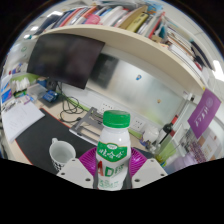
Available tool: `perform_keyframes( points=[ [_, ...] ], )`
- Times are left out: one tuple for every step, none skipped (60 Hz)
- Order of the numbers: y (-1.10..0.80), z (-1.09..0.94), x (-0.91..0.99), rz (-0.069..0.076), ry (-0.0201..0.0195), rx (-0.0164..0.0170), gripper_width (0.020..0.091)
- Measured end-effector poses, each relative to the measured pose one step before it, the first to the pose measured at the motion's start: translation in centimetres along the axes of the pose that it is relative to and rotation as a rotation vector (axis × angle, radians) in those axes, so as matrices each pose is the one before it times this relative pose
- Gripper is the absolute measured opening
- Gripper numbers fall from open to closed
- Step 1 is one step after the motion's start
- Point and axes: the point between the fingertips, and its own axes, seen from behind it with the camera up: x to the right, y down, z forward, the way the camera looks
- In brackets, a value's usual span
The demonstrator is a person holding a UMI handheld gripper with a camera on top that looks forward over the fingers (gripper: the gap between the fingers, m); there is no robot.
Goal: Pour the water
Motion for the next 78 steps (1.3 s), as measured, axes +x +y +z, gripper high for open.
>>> perform_keyframes(
  points=[
    [0.295,0.232,0.063,0.0350,-0.00402,0.00435,0.0383],
    [0.234,0.055,-0.281,0.0353,0.00451,0.00707,0.0385],
    [0.240,0.303,0.344,0.0307,-0.00834,0.00505,0.0385],
    [0.256,0.277,0.186,0.0275,-0.00283,0.00508,0.0384],
    [0.307,0.267,0.095,0.0230,-0.00429,0.00131,0.0384],
    [0.304,0.277,0.103,0.0210,-0.00396,0.00118,0.0384],
    [0.267,0.233,0.136,0.0208,-0.00229,0.00345,0.0384],
    [0.222,0.234,0.151,0.0195,-0.00071,0.00550,0.0382],
    [0.214,0.232,0.045,0.0177,-0.00244,0.00550,0.0390],
    [0.398,0.104,-0.322,0.0190,0.00354,0.00590,0.0398],
    [0.238,0.222,0.019,0.0170,-0.00429,0.00346,0.0398],
    [0.186,0.204,0.106,0.0164,-0.00078,0.00487,0.0398],
    [0.086,0.162,0.137,0.0149,0.00129,0.00821,0.0398],
    [0.073,0.169,0.086,0.0138,-0.00146,0.00901,0.0398],
    [0.122,0.154,0.112,0.0128,-0.00066,0.00687,0.0398],
    [0.093,0.163,0.269,0.0102,0.00575,0.00611,0.0398],
    [0.030,0.128,0.325,0.0086,0.00947,0.00862,0.0398],
    [-0.042,0.176,0.150,0.0076,0.00491,0.01206,0.0397],
    [0.001,0.147,-0.171,0.0094,-0.00260,0.01003,0.0397],
    [0.111,0.201,0.004,0.0080,-0.00549,0.00784,0.0397],
    [0.157,0.170,0.073,0.0086,-0.00319,0.00289,0.0397],
    [0.216,0.183,0.051,0.0099,-0.00066,0.00163,0.0398],
    [0.283,0.182,0.012,0.0106,-0.00146,-0.00012,0.0398],
    [0.345,0.189,-0.036,0.0103,-0.00287,-0.00131,0.0397],
    [0.360,0.184,-0.092,0.0105,-0.00433,-0.00191,0.0397],
    [0.455,0.157,-0.131,0.0103,-0.00544,-0.00281,0.0397],
    [0.650,0.099,-0.276,0.0090,-0.00245,-0.00784,0.0404],
    [-0.683,-0.141,0.060,0.0007,-0.00316,0.02671,0.0400],
    [-0.036,0.001,0.151,-0.0070,0.00659,0.01230,0.0401],
    [0.207,-0.097,0.085,-0.0130,0.00406,-0.00294,0.0401],
    [-0.179,-0.064,-0.156,-0.0106,-0.00268,0.01395,0.0400],
    [0.165,-0.094,-0.126,-0.0137,-0.00041,0.00106,0.0401],
    [-0.036,-0.096,-0.122,-0.0140,-0.00060,0.00879,0.0400],
    [0.036,-0.077,-0.070,-0.0120,0.00136,0.00629,0.0400],
    [-0.049,-0.107,0.048,-0.0076,0.00432,0.00818,0.0398],
    [-0.039,-0.077,0.017,-0.0018,0.00513,0.00752,0.0404],
    [0.056,-0.204,-0.306,0.0032,0.01131,0.00443,0.0415],
    [-0.120,0.028,0.193,0.0019,0.00141,0.00275,0.0418],
    [0.034,-0.017,0.018,0.0024,0.00261,-0.00033,0.0424],
    [-0.051,-0.017,0.045,0.0012,0.00216,0.00077,0.0433],
    [-0.009,-0.005,0.050,0.0007,0.00240,-0.00112,0.0445],
    [0.022,0.001,0.063,0.0021,0.00239,-0.00255,0.0460],
    [-0.018,0.017,0.055,0.0032,0.00220,-0.00089,0.0479],
    [0.012,0.016,0.047,0.0021,0.00235,-0.00174,0.0493],
    [0.019,0.004,0.053,0.0009,0.00292,-0.00196,0.0509],
    [0.012,-0.004,-0.040,-0.0025,-0.00142,-0.00119,0.0523],
    [0.178,0.112,-0.052,-0.0047,-0.00101,-0.00245,0.0536],
    [0.288,-0.012,-0.044,-0.0059,-0.00416,-0.01522,0.0556],
    [0.459,-0.059,-0.072,-0.0051,-0.00357,-0.02145,0.0588],
    [0.482,-0.067,-0.024,-0.0031,-0.00222,-0.02228,0.0639],
    [0.500,-0.011,-0.168,-0.0005,0.00039,-0.01781,0.0698],
    [0.442,-0.125,-0.070,-0.0020,-0.00279,-0.01910,0.0756],
    [0.401,-0.212,-0.041,-0.0024,-0.00174,-0.01579,0.0820],
    [0.294,-0.305,0.015,-0.0011,0.00187,-0.01120,0.0872],
    [0.247,-0.355,-0.092,-0.0015,-0.00161,-0.00694,0.0868],
    [0.272,-0.399,0.147,-0.0007,0.00703,-0.00658,0.0859],
    [0.322,-0.426,0.045,-0.0018,0.00532,-0.00779,0.0854],
    [0.334,-0.494,0.033,-0.0028,0.00542,-0.00834,0.0857],
    [0.367,-0.559,0.025,-0.0027,0.00674,-0.00976,0.0857],
    [0.443,-0.594,-0.049,-0.0046,0.00638,-0.01064,0.0858],
    [0.363,-0.634,-0.211,-0.0026,0.00335,-0.01203,0.0857],
    [0.334,-0.669,-0.224,-0.0029,-0.00014,-0.01028,0.0859],
    [0.321,-0.691,-0.270,-0.0017,-0.00243,-0.01028,0.0859],
    [0.346,-0.719,-0.333,-0.0002,-0.00274,-0.01174,0.0860],
    [0.343,-0.713,-0.316,0.0015,-0.00209,-0.01318,0.0860],
    [0.305,-0.739,-0.285,0.0032,-0.00121,-0.01333,0.0857],
    [0.237,-0.766,-0.238,0.0050,0.00147,-0.01311,0.0856],
    [0.146,-0.740,-0.234,0.0060,0.00334,-0.01085,0.0859],
    [0.056,-0.760,-0.104,0.0055,0.00185,-0.00905,0.0858],
    [0.055,-0.715,-0.351,0.0069,0.00106,-0.00869,0.0857],
    [-0.020,-0.733,-0.334,0.0082,-0.00093,-0.00772,0.0858],
    [-0.156,-0.704,-0.392,0.0089,-0.00293,-0.00521,0.0858],
    [-0.228,-0.693,-0.426,0.0084,-0.00447,-0.00256,0.0859],
    [-0.273,-0.673,-0.384,0.0064,-0.00366,-0.00139,0.0859],
    [-0.323,-0.645,-0.295,0.0059,-0.00103,-0.00015,0.0857],
    [-0.375,-0.634,-0.211,0.0061,0.00230,0.00133,0.0855],
    [-0.399,-0.605,-0.169,0.0068,0.00464,0.00145,0.0855],
    [-0.432,-0.599,-0.145,0.0062,0.00812,0.00042,0.0855]
  ],
)
